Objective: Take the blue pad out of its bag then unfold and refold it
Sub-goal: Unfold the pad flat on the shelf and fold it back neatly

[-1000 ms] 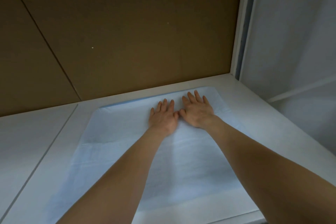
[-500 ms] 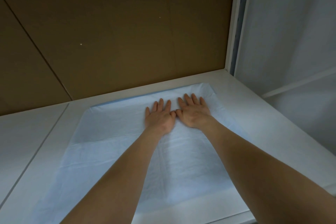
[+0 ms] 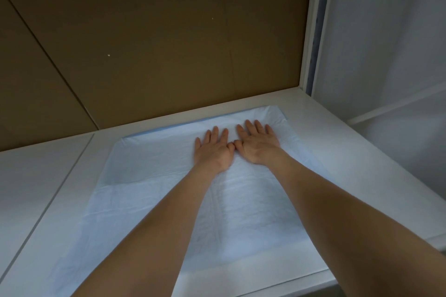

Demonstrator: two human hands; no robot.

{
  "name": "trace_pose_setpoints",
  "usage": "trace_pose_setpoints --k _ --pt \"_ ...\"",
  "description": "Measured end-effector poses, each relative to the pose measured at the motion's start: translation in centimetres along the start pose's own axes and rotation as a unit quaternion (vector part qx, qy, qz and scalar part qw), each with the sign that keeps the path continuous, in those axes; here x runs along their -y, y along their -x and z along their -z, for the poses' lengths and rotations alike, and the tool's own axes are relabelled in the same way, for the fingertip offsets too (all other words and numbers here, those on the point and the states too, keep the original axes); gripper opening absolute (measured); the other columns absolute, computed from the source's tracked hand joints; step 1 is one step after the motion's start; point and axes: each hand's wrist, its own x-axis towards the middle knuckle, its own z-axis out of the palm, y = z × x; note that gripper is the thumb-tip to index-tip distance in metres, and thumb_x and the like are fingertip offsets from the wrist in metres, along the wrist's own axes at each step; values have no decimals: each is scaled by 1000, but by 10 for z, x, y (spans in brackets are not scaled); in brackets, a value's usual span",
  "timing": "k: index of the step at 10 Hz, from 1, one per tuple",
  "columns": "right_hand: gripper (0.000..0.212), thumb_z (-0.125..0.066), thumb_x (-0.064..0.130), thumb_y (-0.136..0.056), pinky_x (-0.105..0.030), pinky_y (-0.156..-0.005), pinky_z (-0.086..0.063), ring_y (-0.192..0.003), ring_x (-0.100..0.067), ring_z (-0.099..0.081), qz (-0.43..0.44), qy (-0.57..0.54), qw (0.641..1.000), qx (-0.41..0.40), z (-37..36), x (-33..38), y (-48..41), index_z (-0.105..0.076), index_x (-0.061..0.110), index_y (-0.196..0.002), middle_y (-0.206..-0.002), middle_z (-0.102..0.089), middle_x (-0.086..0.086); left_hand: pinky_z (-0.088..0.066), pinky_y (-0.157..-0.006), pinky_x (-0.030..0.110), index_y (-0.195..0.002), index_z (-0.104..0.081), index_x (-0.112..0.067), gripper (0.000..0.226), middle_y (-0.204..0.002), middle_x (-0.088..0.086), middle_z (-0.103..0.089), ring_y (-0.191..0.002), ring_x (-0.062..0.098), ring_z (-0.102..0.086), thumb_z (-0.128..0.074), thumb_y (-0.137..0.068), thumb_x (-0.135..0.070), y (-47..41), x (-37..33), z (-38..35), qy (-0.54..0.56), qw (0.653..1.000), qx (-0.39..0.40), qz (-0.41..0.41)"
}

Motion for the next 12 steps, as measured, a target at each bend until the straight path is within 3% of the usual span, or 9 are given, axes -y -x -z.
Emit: trace_pose_setpoints --k 3,5,10,12 --pt "58 -17 44 -102 -46 -120 2 -148 -26 11 -7 -16 999 -42 12 4 8 0 25 -154 -161 8 -3 -1 -121 41 -152 0 -27 54 -161 1 5 -148 19 4 -16 -102 -40 11 9 15 33 999 -35 4" --pt "59 -13 45 -101 -48 -119 3 -148 -26 11 -11 -7 1000 -10 0 0 6 1 25 -154 -161 9 -3 1 -120 45 -152 1 -31 53 -160 -2 8 -148 20 5 -11 -102 -43 9 5 1 4 1000 3 -1" --pt "59 -11 48 -100 -48 -119 5 -148 -25 11 -19 6 1000 -3 -3 2 6 3 27 -154 -161 11 -2 2 -120 43 -152 2 -32 53 -160 -3 10 -148 18 6 -8 -101 -44 10 6 -4 -3 1000 -4 1" --pt "58 -11 49 -101 -50 -119 0 -148 -28 6 -36 9 999 -13 1 9 11 0 28 -154 -161 6 -2 -1 -120 40 -152 -7 -26 52 -161 1 2 -148 18 1 -16 -103 -39 13 11 4 47 999 -3 -25"
